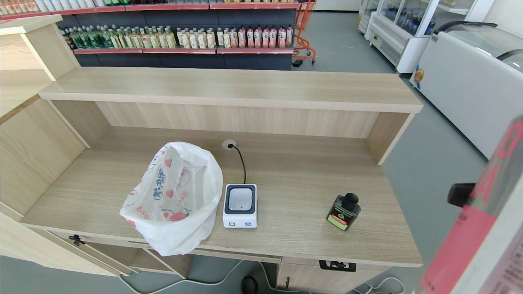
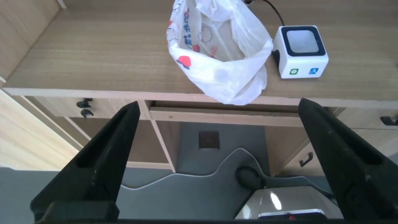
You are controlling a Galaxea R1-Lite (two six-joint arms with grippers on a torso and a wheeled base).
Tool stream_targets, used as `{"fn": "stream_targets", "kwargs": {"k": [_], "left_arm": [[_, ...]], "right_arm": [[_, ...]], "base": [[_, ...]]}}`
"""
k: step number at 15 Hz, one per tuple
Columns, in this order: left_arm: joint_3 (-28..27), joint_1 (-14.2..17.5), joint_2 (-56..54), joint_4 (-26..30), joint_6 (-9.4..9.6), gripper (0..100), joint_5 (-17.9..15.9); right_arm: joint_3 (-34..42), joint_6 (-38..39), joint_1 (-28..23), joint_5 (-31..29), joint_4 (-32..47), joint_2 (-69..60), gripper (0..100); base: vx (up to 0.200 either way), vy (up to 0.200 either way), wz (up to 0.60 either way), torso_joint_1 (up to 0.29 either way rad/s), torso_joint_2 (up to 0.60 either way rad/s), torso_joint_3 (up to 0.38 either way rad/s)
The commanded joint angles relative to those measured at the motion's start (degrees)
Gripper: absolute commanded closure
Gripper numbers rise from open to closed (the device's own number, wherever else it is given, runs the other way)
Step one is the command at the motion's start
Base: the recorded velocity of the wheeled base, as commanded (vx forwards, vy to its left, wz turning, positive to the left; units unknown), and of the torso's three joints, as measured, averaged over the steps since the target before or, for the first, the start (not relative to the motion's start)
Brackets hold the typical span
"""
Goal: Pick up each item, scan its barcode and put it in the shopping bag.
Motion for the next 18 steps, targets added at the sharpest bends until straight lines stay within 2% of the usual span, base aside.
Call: {"fn": "stream_targets", "kwargs": {"k": [1,4,18], "left_arm": [[0.0,0.0,0.0,0.0,-0.01,0,0.0],[0.0,0.0,0.0,0.0,-0.01,0,0.0],[0.0,0.0,0.0,0.0,-0.01,0,0.1]], "right_arm": [[0.0,0.0,-0.3,0.0,-0.1,-0.4,100],[-2.2,0.6,-1.8,-0.2,-0.1,0.2,100],[2.3,1.4,-5.9,0.7,1.7,-6.6,100]], "base": [[0.000,0.000,0.00,0.000,0.00,0.000],[0.000,0.000,0.00,0.000,0.00,0.000],[0.000,0.000,0.00,0.000,0.00,0.000]]}}
